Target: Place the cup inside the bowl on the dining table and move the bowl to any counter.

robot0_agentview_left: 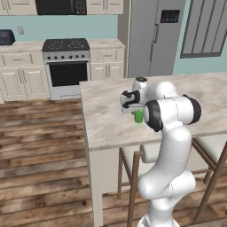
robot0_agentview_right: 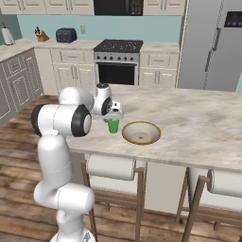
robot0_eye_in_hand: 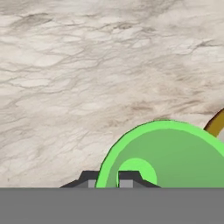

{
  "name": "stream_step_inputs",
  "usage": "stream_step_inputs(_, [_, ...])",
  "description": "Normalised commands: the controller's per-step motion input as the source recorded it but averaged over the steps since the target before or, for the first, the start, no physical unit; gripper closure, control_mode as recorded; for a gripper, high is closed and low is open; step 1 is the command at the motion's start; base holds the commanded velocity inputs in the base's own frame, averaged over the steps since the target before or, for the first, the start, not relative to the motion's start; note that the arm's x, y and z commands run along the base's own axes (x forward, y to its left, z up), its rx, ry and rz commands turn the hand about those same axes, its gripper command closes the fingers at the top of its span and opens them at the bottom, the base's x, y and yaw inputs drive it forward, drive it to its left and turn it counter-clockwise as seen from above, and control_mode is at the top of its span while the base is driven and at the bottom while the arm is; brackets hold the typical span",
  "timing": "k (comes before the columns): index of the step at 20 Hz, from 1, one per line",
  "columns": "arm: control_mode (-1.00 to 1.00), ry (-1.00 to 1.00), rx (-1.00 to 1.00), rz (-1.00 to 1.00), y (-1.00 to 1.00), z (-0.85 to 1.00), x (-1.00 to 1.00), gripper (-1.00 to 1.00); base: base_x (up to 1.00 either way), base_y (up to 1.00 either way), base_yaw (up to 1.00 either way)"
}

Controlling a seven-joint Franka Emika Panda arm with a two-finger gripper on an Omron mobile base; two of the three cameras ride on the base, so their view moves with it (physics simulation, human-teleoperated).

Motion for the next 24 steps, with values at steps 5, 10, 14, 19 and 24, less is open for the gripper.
stream_step_inputs(5, [-1.0, 0.0, -0.05, 0.03, 0.0, 0.33, 0.0, 1.0, 0.0, 0.0, 0.0])
stream_step_inputs(10, [-1.0, 0.0, -0.03, 0.03, 0.0, 0.33, 0.0, 1.0, 0.0, 0.0, 0.0])
stream_step_inputs(14, [-1.0, 0.0, -0.01, 0.02, -0.01, 0.22, -0.06, 1.0, 0.0, 0.0, 0.0])
stream_step_inputs(19, [-1.0, 0.0, 0.0, 0.01, -0.29, 0.06, -0.06, 1.0, 0.0, 0.0, 0.0])
stream_step_inputs(24, [-1.0, 0.0, 0.0, 0.0, -0.41, 0.02, -0.1, 1.0, 0.0, 0.0, 0.0])
